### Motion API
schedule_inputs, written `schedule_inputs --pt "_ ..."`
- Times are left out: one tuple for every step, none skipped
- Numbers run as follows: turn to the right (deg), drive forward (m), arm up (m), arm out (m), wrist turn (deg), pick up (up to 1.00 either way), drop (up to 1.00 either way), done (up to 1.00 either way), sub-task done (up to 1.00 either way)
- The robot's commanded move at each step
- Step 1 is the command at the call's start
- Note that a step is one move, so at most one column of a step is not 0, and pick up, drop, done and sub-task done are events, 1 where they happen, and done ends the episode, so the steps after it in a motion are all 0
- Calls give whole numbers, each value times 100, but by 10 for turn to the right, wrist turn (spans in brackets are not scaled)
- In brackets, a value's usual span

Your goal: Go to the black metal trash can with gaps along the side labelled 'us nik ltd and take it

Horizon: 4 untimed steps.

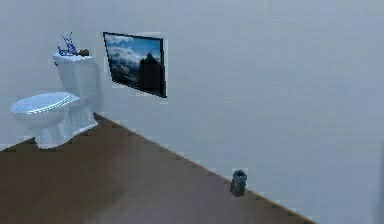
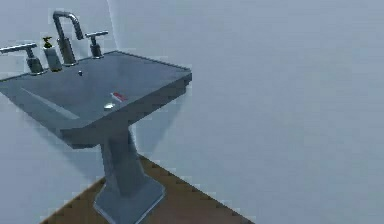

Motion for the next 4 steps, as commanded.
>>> schedule_inputs --pt "60 0 0 0 0 0 0 0 0" --pt "0 50 0 0 0 0 0 0 0" --pt "-450 0 0 0 0 0 0 0 0" --pt "-240 0 0 0 0 0 0 0 0"
